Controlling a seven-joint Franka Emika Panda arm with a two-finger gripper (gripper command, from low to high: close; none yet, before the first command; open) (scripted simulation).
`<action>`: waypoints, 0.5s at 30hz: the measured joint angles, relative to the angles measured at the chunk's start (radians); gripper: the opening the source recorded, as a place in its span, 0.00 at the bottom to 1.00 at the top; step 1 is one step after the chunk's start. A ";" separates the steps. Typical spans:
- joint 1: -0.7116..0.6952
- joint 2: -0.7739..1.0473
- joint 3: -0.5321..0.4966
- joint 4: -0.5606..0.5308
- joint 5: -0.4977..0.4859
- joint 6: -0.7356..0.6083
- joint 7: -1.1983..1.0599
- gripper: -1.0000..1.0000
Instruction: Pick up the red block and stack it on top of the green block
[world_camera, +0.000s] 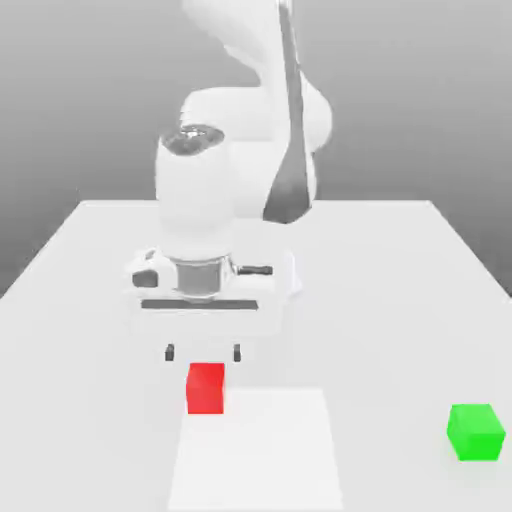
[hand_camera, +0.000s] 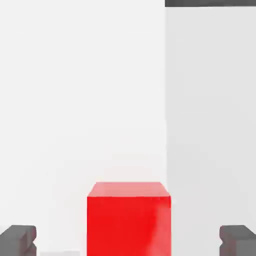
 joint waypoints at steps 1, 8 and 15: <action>-0.016 0.038 0.020 0.004 0.020 0.032 -0.015 0.50; -0.051 0.111 0.062 0.014 0.042 0.093 -0.031 0.00; -0.051 -0.035 0.040 -0.008 -0.030 -0.030 0.021 0.00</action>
